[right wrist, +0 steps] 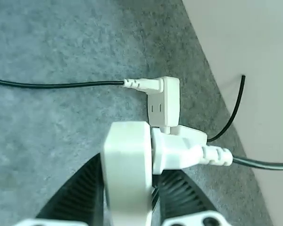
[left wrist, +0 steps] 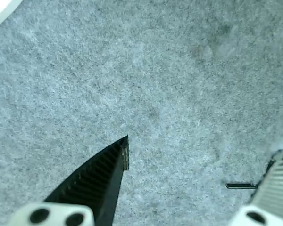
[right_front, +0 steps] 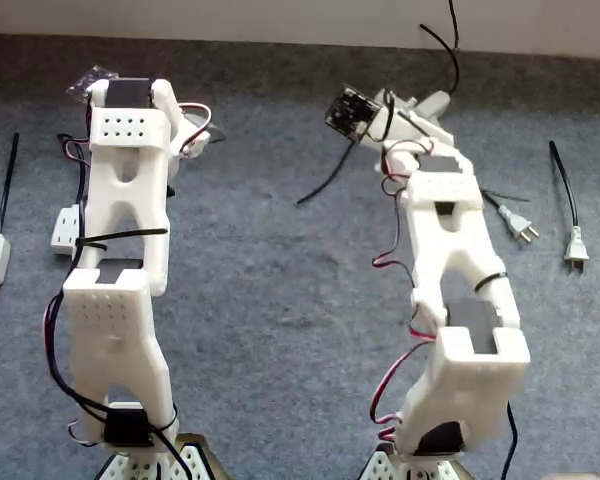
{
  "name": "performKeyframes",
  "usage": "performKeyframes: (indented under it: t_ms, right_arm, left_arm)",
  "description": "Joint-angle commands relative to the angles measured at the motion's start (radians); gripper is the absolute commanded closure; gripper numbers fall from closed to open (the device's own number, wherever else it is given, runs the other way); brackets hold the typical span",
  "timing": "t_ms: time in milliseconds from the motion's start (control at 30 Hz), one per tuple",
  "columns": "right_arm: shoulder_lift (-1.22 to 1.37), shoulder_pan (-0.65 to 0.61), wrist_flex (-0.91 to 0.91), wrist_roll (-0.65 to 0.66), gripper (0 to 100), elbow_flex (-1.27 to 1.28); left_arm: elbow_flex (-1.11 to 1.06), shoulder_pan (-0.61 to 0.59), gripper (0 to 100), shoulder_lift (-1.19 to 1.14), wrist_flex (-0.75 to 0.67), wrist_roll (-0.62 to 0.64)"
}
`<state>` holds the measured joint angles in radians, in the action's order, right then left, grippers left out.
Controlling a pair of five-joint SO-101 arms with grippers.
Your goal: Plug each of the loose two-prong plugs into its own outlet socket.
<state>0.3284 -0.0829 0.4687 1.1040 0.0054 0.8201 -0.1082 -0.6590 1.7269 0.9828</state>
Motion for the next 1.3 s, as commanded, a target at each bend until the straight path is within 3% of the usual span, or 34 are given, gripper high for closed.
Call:
performKeyframes:
  t_ms: [0, 233, 433, 567, 700, 867, 1133, 1267]
  right_arm:
    - [0.174, 0.031, -0.038, 0.028, 99.2, -0.32]
    - [0.677, 0.074, -0.039, 0.035, 99.2, -0.975]
    - [1.084, 0.071, -0.042, 0.173, 98.6, -1.438]
    - [1.27, 0.076, -0.128, 0.163, 90.4, -1.638]
    - [1.369, 0.097, -0.275, 0.152, 77.9, -1.684]
    - [1.385, 0.122, -0.28, 0.153, 64.5, -1.685]
    - [1.339, 0.17, -0.257, 0.147, 62.2, -1.784]
    - [1.179, 0.229, -0.015, 0.083, 62.2, -1.782]
  left_arm:
    - [0.005, 0.016, 57, 0.012, -0.009, -0.006]
    - [0.005, 0.016, 57, 0.01, -0.009, -0.006]
    - [0.005, 0.016, 57, 0.01, -0.009, -0.006]
    - [0.005, 0.016, 57, 0.01, -0.009, -0.006]
    - [0.005, 0.016, 57, 0.008, -0.009, -0.006]
    - [0.004, 0.016, 57, 0.008, -0.009, -0.006]
    - [0.004, 0.016, 57, 0.008, -0.009, -0.006]
    - [-0.024, 0.018, 57, 0.002, -0.017, -0.006]
